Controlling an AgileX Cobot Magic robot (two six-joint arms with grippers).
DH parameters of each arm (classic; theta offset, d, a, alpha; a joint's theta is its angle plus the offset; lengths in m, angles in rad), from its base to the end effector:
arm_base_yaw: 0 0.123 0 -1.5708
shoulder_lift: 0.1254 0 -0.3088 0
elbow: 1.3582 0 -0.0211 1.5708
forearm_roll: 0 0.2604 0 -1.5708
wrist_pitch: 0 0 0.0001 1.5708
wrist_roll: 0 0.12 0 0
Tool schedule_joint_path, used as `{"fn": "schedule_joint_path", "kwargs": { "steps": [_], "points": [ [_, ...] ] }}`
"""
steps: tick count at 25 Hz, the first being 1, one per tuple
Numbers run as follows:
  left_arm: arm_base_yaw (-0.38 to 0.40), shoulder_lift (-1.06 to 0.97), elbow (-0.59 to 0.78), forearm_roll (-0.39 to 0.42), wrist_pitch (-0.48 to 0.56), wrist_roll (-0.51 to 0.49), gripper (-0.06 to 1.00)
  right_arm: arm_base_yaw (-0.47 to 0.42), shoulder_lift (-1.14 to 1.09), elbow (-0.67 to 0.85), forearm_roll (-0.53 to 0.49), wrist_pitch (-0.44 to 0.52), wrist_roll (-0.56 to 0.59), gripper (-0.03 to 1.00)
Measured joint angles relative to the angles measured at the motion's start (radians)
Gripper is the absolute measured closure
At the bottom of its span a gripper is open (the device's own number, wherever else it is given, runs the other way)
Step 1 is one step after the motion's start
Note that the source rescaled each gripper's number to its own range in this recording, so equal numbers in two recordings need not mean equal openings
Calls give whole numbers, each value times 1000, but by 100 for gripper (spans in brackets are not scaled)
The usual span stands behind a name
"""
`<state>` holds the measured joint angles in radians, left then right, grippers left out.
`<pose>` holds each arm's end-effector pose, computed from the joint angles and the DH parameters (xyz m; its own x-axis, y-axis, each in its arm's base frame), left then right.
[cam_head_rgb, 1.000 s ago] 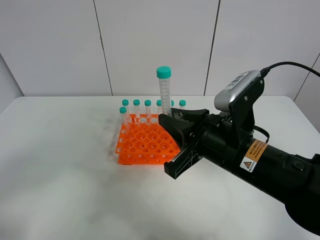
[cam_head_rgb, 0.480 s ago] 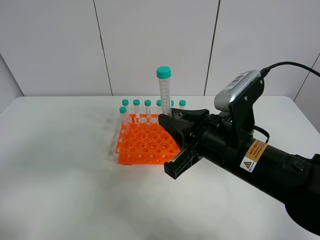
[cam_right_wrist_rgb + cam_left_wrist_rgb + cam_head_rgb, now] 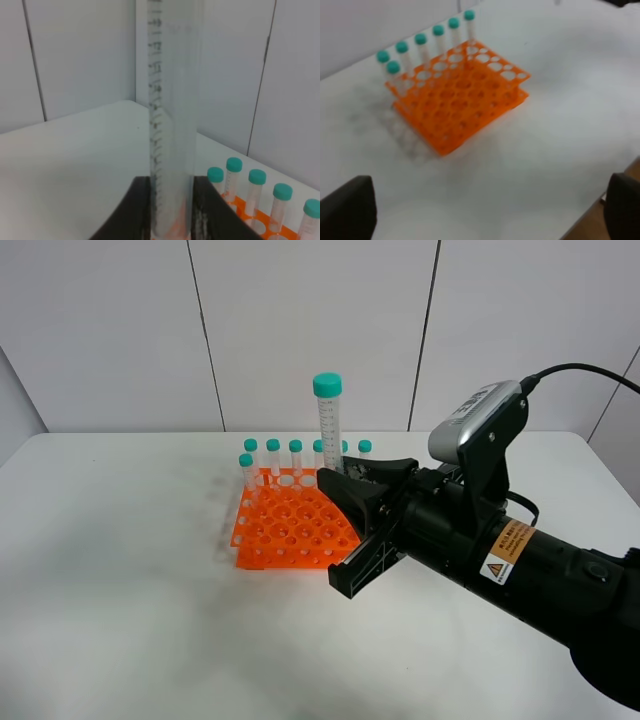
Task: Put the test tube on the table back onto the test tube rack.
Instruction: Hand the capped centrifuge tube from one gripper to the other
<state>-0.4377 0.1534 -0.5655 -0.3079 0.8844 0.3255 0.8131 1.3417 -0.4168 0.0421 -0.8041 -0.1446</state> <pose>0.0159 -0.0385 0.3099 -0.2406 0.2481 -0.9384 0.6462 0.7623 0.0359 0.1936 0.1993 0.2466 0.0580 -0.1062 -0.9927 -0.7033 0.7014 -0.1161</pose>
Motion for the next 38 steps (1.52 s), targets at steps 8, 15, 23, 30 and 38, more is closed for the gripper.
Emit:
{"fn": "schedule_joint_path", "kwargs": {
  "steps": [8, 15, 23, 30, 38],
  "points": [
    [-11, 0, 0, -24, -101, 45, -6, 0, 0, 0, 0, 1, 0, 96],
    [-11, 85, -38, -24, -147, 46, -6, 0, 0, 0, 0, 26, 0, 96],
    [-11, 404, -230, -29, -229, 106, -6, 0, 0, 0, 0, 28, 0, 96],
    [-11, 613, -296, -487, -293, 525, -6, 0, 0, 0, -1, 28, 0, 96],
    [-11, 808, -296, -893, -316, 871, -6, 0, 0, 0, -1, 28, 0, 96]
  ]
}}
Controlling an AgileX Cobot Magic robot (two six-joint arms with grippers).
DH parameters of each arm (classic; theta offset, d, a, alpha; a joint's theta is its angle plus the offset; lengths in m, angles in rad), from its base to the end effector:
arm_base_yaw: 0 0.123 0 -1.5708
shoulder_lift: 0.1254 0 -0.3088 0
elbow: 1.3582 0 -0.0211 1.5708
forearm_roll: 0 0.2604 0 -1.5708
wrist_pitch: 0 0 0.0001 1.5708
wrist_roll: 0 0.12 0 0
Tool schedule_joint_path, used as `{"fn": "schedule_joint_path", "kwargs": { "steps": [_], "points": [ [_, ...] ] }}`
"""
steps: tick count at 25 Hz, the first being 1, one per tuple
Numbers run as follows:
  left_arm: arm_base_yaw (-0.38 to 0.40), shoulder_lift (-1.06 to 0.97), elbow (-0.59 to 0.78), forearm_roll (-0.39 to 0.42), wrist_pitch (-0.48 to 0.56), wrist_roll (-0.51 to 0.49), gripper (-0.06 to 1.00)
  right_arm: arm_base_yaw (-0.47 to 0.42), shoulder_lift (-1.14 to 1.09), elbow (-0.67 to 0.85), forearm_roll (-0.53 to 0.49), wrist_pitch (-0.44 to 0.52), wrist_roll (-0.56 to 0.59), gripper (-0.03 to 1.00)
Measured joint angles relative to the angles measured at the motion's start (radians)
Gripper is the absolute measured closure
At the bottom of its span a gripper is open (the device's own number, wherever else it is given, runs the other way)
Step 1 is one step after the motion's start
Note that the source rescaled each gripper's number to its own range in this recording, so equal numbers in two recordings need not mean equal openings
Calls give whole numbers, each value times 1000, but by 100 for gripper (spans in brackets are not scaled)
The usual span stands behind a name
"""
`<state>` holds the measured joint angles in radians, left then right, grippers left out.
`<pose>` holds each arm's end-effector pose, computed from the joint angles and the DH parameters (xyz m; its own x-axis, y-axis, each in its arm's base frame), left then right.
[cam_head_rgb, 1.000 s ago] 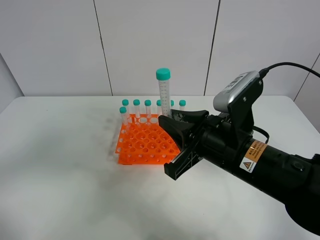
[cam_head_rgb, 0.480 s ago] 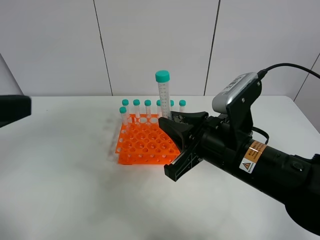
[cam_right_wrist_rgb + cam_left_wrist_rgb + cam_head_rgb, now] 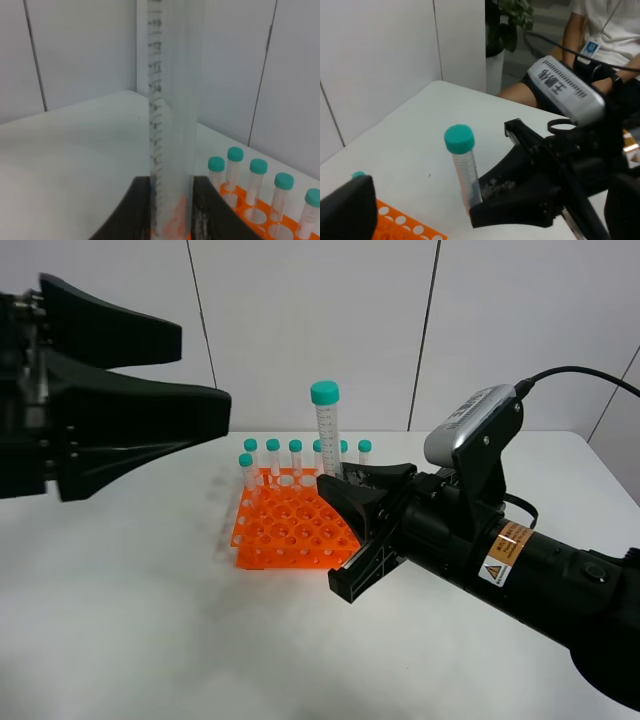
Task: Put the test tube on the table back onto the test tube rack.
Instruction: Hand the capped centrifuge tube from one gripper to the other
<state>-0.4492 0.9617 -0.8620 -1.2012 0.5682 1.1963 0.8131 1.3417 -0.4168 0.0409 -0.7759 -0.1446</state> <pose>0.1700 -0.1489 0.3896 -0.1672 0.1347 -0.9767 0.8255 0.5608 -0.0640 0.1933 0.1994 0.2432 0.0389 -0.1264 -0.9912 -0.7067 0.6978 -0.1167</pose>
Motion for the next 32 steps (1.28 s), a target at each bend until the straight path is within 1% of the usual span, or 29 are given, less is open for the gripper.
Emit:
{"fn": "schedule_joint_path", "kwargs": {
  "steps": [3, 8, 12, 16, 18, 23, 27, 29, 32],
  "points": [
    [0, 55, -1, -27, -13, 29, -6, 0, 0, 0, 0, 0, 0, 96],
    [-12, 125, -31, -31, -20, 37, -6, 0, 0, 0, -1, 0, 0, 96],
    [-66, 177, -66, -33, -30, 38, -6, 0, 0, 0, -1, 0, 0, 96],
    [-147, 238, -115, -34, -82, 58, -6, 0, 0, 0, -1, 0, 0, 96],
    [-169, 275, -138, -35, -92, 65, -6, 0, 0, 0, -1, 1, 0, 96],
    [-177, 347, -157, -36, -123, 69, -6, 0, 0, 0, -1, 1, 0, 96],
    [-177, 382, -157, -36, -128, 69, -6, 0, 0, 0, -1, 1, 0, 96],
    [-177, 385, -157, -36, -133, 69, -3, 0, 0, 0, -1, 1, 0, 96],
    [-177, 388, -160, -36, -136, 71, 7, 0, 0, 0, -1, 1, 0, 96]
  ]
}}
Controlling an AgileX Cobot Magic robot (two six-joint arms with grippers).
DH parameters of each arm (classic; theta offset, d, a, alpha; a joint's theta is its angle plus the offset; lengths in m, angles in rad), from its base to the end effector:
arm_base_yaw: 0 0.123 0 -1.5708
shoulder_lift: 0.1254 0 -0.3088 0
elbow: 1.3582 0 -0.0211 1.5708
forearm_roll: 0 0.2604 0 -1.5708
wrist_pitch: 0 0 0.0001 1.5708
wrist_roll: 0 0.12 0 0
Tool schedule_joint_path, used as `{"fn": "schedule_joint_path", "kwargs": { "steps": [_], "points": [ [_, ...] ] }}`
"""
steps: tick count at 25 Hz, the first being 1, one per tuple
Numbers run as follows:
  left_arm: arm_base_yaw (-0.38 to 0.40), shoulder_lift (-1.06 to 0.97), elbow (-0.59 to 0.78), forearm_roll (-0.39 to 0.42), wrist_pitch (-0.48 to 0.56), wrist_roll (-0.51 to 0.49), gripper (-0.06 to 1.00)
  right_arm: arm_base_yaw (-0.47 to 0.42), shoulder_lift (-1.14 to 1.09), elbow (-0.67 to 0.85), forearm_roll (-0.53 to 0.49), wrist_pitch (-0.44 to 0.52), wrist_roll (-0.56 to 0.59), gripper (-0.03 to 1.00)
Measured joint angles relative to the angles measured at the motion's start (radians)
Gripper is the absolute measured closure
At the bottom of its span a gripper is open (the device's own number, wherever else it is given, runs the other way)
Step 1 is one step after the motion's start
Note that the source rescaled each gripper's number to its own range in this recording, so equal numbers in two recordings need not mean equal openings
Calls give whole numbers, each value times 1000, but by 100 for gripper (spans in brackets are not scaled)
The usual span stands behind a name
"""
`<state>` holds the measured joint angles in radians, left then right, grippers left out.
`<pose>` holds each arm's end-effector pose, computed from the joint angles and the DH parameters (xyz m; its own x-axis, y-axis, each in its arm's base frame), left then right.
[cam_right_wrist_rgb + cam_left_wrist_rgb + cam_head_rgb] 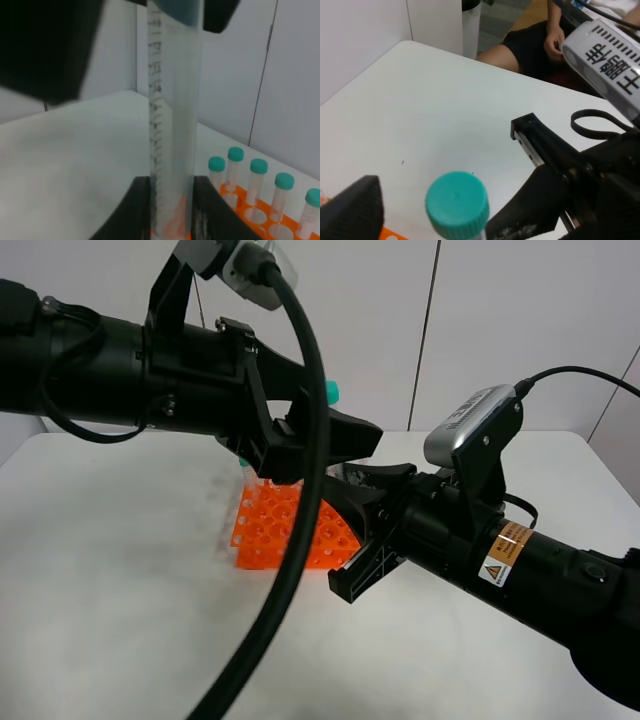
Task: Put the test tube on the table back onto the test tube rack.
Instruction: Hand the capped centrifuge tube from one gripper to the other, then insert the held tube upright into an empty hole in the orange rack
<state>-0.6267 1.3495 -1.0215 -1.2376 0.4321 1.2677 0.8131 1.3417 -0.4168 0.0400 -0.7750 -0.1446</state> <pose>0.2396 -0.2322 0.3468 -0.2568 0.2551 -0.9322 0.8523 0.5146 -0.0940 0.1933 0.1994 0.2431 0.0388 -0.1274 -0.9911 -0.7072 0.6972 -0.1173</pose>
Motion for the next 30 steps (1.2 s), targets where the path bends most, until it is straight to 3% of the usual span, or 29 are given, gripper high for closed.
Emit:
{"fn": "schedule_joint_path", "kwargs": {
  "steps": [7, 10, 11, 30],
  "points": [
    [0, 0, 0, 0, -10, 19, 50, 0, 0, 0, 0, 0, 0, 96],
    [0, 0, 0, 0, -19, 43, 87, 0, 0, 0, -2, 0, 0, 96],
    [0, 0, -1, -2, -22, 55, 94, 0, 0, 0, -3, -1, -1, 96],
    [0, 0, -1, -5, -18, 90, 94, 0, 0, 0, -13, -1, -1, 96]
  ]
}}
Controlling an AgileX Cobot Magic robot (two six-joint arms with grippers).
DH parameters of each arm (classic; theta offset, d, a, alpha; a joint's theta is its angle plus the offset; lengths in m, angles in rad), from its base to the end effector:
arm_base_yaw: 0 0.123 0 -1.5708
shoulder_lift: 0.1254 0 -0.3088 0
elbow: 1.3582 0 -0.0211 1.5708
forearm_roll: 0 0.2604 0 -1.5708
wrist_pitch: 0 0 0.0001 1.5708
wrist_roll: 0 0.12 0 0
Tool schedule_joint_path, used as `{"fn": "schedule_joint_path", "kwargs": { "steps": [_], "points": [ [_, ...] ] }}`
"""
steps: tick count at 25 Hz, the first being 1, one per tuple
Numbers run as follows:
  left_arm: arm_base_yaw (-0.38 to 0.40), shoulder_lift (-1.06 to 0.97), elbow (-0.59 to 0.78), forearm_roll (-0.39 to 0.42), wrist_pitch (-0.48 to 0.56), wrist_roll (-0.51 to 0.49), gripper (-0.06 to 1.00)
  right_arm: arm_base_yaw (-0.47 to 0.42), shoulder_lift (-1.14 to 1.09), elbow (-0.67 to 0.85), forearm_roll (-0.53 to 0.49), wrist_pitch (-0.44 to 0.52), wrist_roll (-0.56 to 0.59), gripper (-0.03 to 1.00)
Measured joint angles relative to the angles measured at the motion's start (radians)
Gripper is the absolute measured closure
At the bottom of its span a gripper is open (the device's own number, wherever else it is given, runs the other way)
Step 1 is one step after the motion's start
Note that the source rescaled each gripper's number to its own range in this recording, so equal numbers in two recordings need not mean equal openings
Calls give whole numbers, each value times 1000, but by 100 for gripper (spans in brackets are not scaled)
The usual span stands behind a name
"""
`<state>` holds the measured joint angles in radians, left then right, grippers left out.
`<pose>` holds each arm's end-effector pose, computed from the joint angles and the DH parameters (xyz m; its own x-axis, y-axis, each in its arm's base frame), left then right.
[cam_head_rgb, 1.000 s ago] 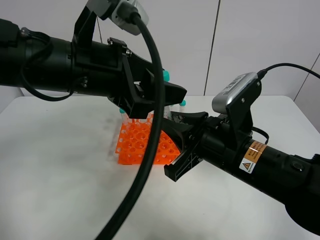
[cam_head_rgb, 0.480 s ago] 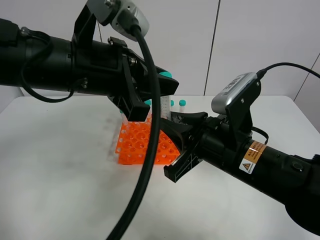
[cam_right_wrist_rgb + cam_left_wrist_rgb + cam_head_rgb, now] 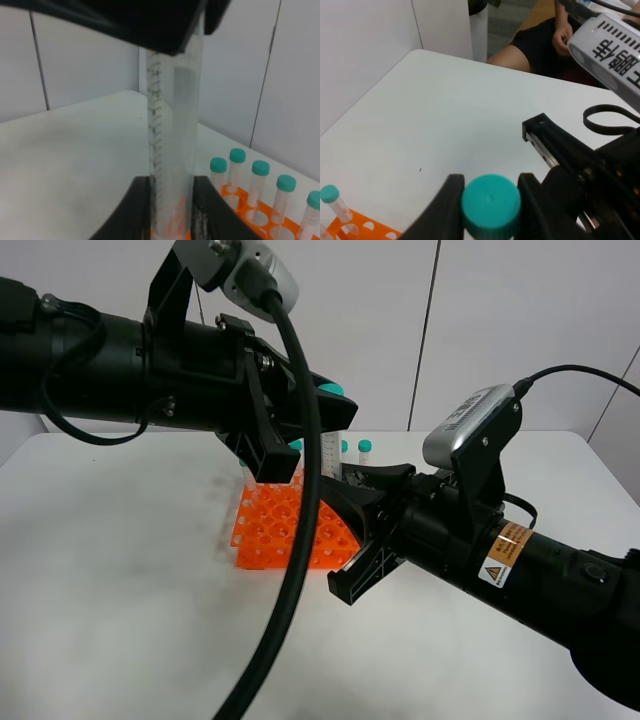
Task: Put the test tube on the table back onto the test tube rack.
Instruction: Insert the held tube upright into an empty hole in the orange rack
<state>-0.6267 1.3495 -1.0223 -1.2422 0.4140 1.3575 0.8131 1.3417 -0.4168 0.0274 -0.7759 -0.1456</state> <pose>0.2415 -0.2314 0.3477 -0.1797 0.2931 -0.9390 0.8631 0.5050 -0.0076 0.1925 0.2002 0.2432 0.0474 -0.1328 -0.9900 -0.7128 0.6898 -0.1266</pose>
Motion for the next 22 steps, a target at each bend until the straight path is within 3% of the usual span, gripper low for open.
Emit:
{"fn": "schedule_joint_path", "kwargs": {
  "steps": [2, 3, 5, 8, 13, 22],
  "points": [
    [0, 0, 0, 0, 1, 0, 94, 0, 0, 0, -6, 0, 0, 85],
    [0, 0, 0, 0, 1, 0, 94, 0, 0, 0, -12, 0, 0, 74],
    [0, 0, 0, 0, 1, 1, 94, 0, 0, 0, -15, 0, 0, 40],
    [0, 0, 0, 0, 1, 3, 94, 0, 0, 0, -14, 0, 0, 18],
    [0, 0, 0, 0, 1, 3, 94, 0, 0, 0, -14, 0, 0, 12],
    [0, 0, 0, 0, 1, 3, 94, 0, 0, 0, -13, 9, 0, 12]
  ]
}}
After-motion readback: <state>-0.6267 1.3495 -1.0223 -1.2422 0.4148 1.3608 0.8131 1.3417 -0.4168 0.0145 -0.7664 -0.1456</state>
